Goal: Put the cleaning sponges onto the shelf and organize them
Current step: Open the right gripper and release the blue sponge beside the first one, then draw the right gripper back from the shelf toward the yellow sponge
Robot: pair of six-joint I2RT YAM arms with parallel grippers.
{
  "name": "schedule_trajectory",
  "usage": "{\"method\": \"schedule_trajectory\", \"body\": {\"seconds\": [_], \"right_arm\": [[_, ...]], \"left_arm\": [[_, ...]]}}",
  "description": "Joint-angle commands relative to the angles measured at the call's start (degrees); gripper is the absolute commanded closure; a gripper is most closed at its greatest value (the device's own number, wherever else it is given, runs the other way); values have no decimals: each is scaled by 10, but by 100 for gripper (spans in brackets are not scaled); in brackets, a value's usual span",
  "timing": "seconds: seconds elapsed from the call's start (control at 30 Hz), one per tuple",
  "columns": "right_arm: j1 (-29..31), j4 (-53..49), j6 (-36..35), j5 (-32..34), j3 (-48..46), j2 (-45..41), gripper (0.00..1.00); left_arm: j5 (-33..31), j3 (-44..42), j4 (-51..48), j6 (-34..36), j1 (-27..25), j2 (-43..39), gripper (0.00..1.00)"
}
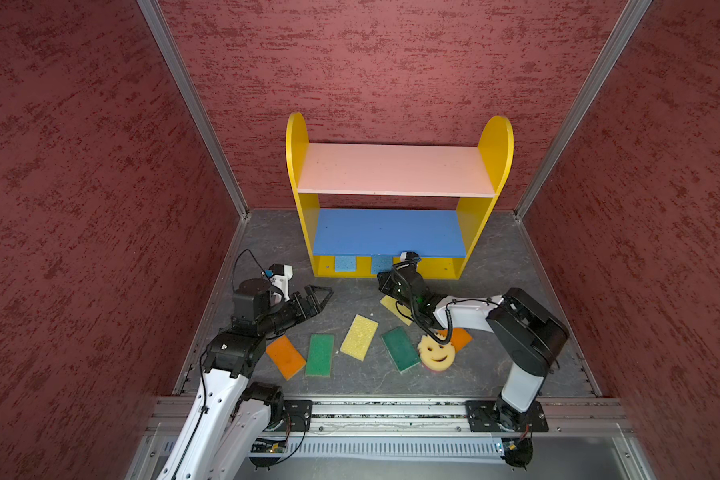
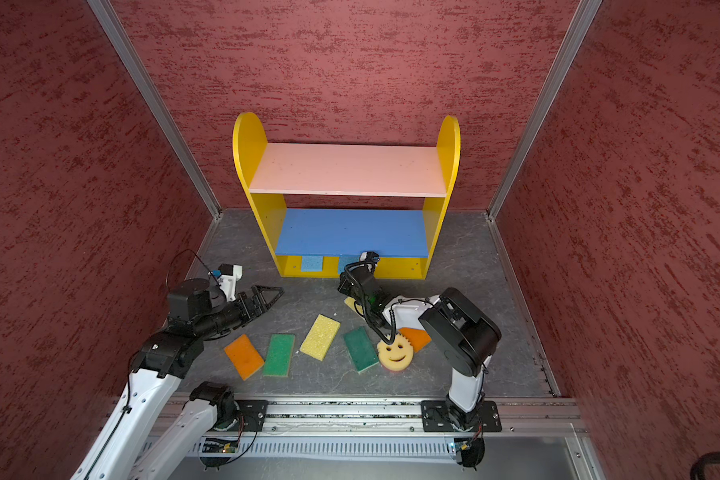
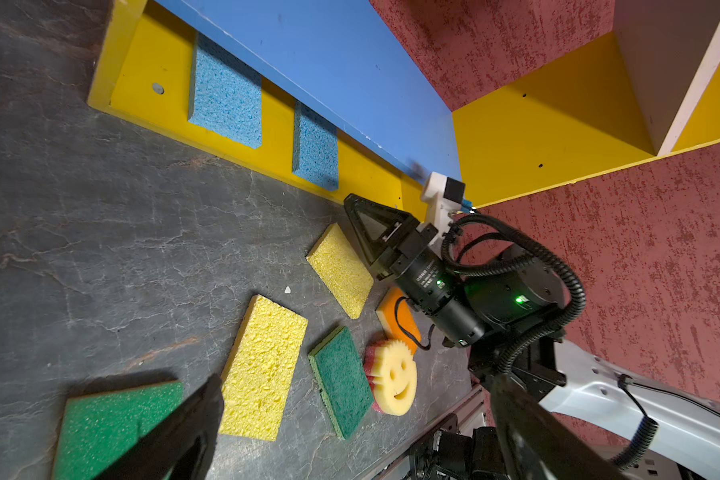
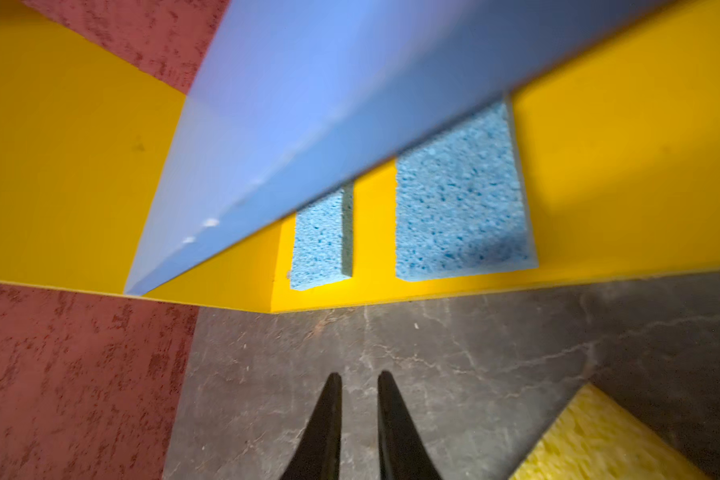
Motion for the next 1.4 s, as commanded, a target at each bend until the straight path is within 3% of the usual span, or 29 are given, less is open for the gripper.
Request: {"method": "schedule_trajectory", "body": {"seconds": [0.0, 0.17, 0.27, 0.4, 0.5, 0.6, 0.63, 0.77, 1.17, 1.37], "right_arm": [[12, -85, -25, 18, -12, -40, 76], [36, -187, -55, 65, -39, -120, 53], [36, -227, -59, 81, -53, -155, 47], [36, -227, -57, 91, -64, -164, 45], [36, -186, -50, 77, -61, -146, 55], [35, -136, -44, 48, -41, -103, 93], [35, -125, -38, 38, -29, -83, 100], [34, -78, -1, 14, 13, -8, 100], [0, 91, 124, 32, 28, 144, 100], [-23, 131, 137, 20, 52, 200, 100]], "left_arm": [[-9, 17, -38, 24, 6, -13, 0], [-7, 24, -69, 48, 13, -26, 0], [-8, 23, -70, 56, 17, -34, 0], [1, 12, -57, 54, 21, -37, 0], [3, 9, -59, 59, 21, -42, 0], [-10, 12, -75, 76, 19, -45, 0], [-15, 15, -82, 79, 17, -45, 0], [-20, 18, -84, 81, 10, -49, 0], [-48, 19, -97, 80, -4, -51, 0], [-52, 12, -91, 76, -6, -47, 0]]}}
